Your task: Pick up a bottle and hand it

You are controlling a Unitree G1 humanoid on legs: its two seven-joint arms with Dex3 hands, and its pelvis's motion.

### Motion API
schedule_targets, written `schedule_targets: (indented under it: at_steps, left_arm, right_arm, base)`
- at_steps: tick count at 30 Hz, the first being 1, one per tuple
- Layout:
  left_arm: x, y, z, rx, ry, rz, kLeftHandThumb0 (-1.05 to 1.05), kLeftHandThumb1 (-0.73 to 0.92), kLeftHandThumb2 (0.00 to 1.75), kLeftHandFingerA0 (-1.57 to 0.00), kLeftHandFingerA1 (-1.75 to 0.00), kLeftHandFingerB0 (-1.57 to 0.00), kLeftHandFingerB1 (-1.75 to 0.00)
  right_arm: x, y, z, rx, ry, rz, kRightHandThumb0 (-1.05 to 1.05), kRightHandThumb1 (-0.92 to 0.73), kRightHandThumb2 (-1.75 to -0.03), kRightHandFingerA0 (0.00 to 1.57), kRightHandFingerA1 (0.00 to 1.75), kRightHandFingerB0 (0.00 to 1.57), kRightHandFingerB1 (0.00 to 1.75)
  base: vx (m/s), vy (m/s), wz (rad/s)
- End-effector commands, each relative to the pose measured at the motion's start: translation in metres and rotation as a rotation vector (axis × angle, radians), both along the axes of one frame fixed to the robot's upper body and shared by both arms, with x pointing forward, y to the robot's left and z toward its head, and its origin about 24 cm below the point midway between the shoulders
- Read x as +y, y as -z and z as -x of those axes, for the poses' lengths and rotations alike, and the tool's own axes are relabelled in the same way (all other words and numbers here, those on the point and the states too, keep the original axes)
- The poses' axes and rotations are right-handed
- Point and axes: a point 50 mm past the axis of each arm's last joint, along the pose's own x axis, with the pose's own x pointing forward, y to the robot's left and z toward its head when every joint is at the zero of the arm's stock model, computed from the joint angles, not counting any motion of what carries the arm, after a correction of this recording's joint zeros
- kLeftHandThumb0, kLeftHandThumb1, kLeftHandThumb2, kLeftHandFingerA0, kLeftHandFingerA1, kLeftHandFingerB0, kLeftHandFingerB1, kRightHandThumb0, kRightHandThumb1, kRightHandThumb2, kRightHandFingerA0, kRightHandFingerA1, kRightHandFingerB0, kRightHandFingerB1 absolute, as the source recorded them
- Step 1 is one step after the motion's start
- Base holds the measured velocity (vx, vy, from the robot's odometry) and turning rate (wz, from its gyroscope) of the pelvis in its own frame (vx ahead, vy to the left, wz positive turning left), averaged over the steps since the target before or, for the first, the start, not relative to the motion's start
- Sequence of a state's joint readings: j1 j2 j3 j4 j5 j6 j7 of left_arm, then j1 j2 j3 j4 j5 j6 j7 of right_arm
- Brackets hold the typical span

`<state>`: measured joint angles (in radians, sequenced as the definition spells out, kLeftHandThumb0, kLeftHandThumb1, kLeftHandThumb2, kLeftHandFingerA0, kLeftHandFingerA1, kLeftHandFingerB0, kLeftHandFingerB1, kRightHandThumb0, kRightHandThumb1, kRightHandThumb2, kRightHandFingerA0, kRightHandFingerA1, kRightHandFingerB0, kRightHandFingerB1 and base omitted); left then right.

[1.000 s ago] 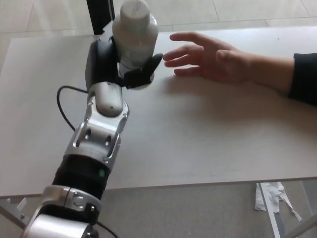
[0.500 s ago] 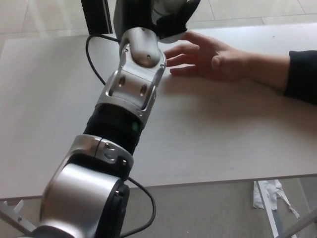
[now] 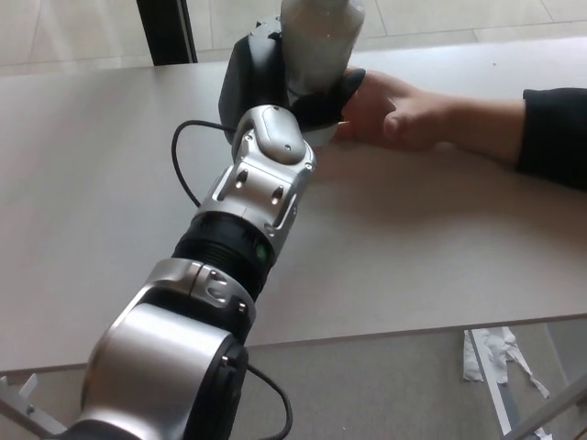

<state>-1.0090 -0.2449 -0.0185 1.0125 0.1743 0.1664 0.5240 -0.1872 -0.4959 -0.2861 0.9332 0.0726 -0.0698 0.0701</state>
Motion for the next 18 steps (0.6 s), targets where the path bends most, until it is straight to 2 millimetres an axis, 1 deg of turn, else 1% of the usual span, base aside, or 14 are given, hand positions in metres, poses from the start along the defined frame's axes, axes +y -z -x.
schedule_targets:
  at_steps: [1, 3, 4, 6, 7, 8, 10, 11, 13, 14, 15, 16, 17, 18]
  left_arm:
    - [-0.028, 0.005, 0.011, -0.017, -0.008, 0.135, -0.14, 0.59, 0.95, -0.84, -1.67, -0.82, -1.03]
    - [-0.031, 0.001, 0.010, -0.021, -0.016, 0.152, -0.16, 0.62, 0.87, -0.81, -1.71, -0.82, -0.99]
    - [-0.033, -0.002, 0.009, -0.024, -0.022, 0.138, -0.17, 0.64, 0.75, -0.93, -1.66, -0.76, -0.79]
    - [-0.034, -0.004, 0.009, -0.026, -0.026, 0.133, -0.17, 0.64, 0.75, -0.93, -1.66, -0.76, -0.79]
    - [-0.035, -0.005, 0.009, -0.035, -0.012, 0.129, -0.21, 0.66, 0.79, -0.85, -1.72, -0.80, -0.92]
    - [-0.038, -0.010, 0.008, -0.029, -0.009, 0.168, -0.22, 0.65, 0.84, -0.86, -1.75, -0.81, -1.11]
    - [-0.043, -0.015, 0.008, -0.043, 0.015, 0.179, -0.19, 0.62, 0.95, -0.88, -1.75, -0.82, -1.26]
    - [-0.045, -0.017, 0.008, -0.045, 0.012, 0.182, -0.20, 0.63, 0.93, -0.90, -1.75, -0.83, -1.33]
    - [-0.046, -0.019, 0.008, -0.047, 0.009, 0.187, -0.20, 0.63, 0.93, -0.90, -1.75, -0.83, -1.33]
    - [-0.048, -0.020, 0.008, -0.055, 0.012, 0.197, -0.18, 0.57, 0.95, -1.13, -1.64, -0.89, -1.27]
    - [-0.052, -0.023, 0.009, -0.045, 0.011, 0.210, -0.21, 0.66, 0.83, -0.88, -1.75, -0.78, -1.03]
    - [-0.053, -0.024, 0.009, -0.044, 0.006, 0.207, -0.21, 0.67, 0.81, -0.89, -1.75, -0.77, -0.98]
    - [-0.054, -0.024, 0.009, -0.039, 0.007, 0.207, -0.21, 0.68, 0.79, -0.89, -1.73, -0.75, -0.89]
    - [-0.054, -0.024, 0.009, -0.045, 0.006, 0.201, -0.20, 0.67, 0.80, -0.90, -1.69, -0.77, -0.87]
  right_arm:
    - [0.011, -0.013, -0.022, -0.082, -0.066, -0.001, -0.44, -0.60, -0.58, 0.54, 0.67, 0.42, 0.39]
    - [0.011, -0.014, -0.022, -0.086, -0.064, 0.000, -0.42, -0.58, -0.58, 0.55, 0.68, 0.43, 0.40]
    - [0.012, -0.014, -0.023, -0.083, -0.071, 0.008, -0.43, -0.59, -0.58, 0.59, 0.69, 0.44, 0.40]
    - [0.012, -0.014, -0.023, -0.082, -0.074, 0.012, -0.43, -0.59, -0.58, 0.59, 0.69, 0.44, 0.40]
    - [0.012, -0.014, -0.023, -0.077, -0.077, 0.011, -0.45, -0.59, -0.58, 0.58, 0.69, 0.43, 0.40]
    - [0.013, -0.013, -0.023, -0.079, -0.077, 0.004, -0.48, -0.45, -0.86, 0.55, 0.71, 0.36, 0.52]
    - [0.012, -0.013, -0.022, -0.078, -0.077, 0.004, -0.49, -0.46, -0.86, 0.53, 0.70, 0.36, 0.52]
    - [0.013, -0.013, -0.023, -0.077, -0.074, 0.002, -0.43, -0.59, -0.58, 0.59, 0.67, 0.44, 0.38]
    - [0.014, -0.013, -0.024, -0.075, -0.068, -0.001, -0.43, -0.59, -0.58, 0.59, 0.67, 0.44, 0.38]
    - [0.014, -0.013, -0.023, -0.080, -0.072, -0.004, -0.48, -0.45, -0.86, 0.54, 0.71, 0.37, 0.52]
    - [0.014, -0.013, -0.024, -0.080, -0.077, 0.004, -0.48, -0.45, -0.86, 0.54, 0.72, 0.37, 0.53]
    - [0.014, -0.013, -0.024, -0.082, -0.074, 0.000, -0.44, -0.59, -0.58, 0.58, 0.69, 0.45, 0.39]
    - [0.013, -0.014, -0.024, -0.082, -0.067, -0.004, -0.44, -0.58, -0.58, 0.58, 0.68, 0.46, 0.38]
    - [0.013, -0.014, -0.025, -0.078, -0.071, 0.002, -0.49, -0.45, -0.86, 0.55, 0.71, 0.37, 0.53]
  base:
    - [0.00, 0.000, 0.00]
    - [0.00, 0.000, 0.00]
    - [0.00, 0.000, 0.00]
    - [0.00, 0.000, 0.00]
    - [0.00, 0.000, 0.00]
    - [0.00, 0.000, 0.00]
    - [0.00, 0.000, 0.00]
    - [0.00, 0.000, 0.00]
    - [0.00, 0.000, 0.00]
    - [0.00, 0.000, 0.00]
    - [0.00, 0.000, 0.00]
    - [0.00, 0.000, 0.00]
    - [0.00, 0.000, 0.00]
    - [0.00, 0.000, 0.00]
